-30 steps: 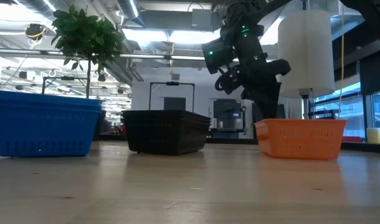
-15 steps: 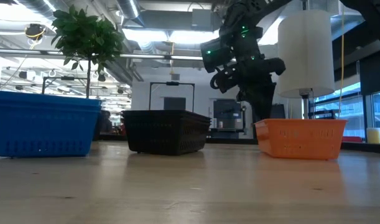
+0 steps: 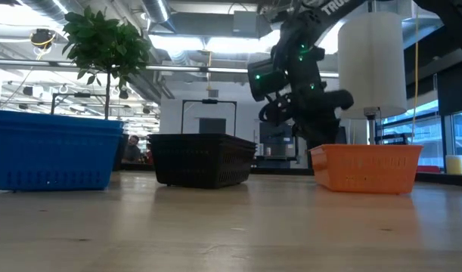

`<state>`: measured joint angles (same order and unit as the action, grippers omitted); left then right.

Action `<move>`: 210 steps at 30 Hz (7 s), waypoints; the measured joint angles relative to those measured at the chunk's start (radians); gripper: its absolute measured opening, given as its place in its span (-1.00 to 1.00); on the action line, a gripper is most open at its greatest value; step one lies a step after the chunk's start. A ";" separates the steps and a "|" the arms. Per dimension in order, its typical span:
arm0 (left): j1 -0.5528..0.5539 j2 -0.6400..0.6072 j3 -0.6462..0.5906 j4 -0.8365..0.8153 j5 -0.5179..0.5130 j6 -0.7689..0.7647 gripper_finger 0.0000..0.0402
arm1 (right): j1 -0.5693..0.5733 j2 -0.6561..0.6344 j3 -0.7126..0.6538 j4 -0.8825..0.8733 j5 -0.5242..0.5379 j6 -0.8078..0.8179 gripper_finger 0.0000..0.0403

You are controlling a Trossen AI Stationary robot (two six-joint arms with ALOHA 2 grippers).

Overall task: Stack baskets by color
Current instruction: Stack the bottom orange bin on top of the top orange bin

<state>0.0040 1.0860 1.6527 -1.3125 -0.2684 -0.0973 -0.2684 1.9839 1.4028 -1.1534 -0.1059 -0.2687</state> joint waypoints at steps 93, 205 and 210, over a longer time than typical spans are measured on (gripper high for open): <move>0.099 0.000 0.000 -0.004 -0.059 0.002 -0.98 | -0.251 0.445 0.934 0.566 0.026 -0.650 -0.50; 0.099 0.000 0.000 -0.048 -0.055 -0.005 -0.98 | -0.303 0.475 0.949 0.365 -0.190 -0.358 -1.00; 0.098 0.000 0.000 -0.049 -0.055 -0.005 -0.98 | -0.297 0.372 0.955 0.233 -0.111 -0.284 -1.00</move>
<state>0.1024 1.0859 1.6527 -1.3613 -0.3237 -0.1020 -0.5655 2.3560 2.3577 -0.9206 -0.2173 -0.5524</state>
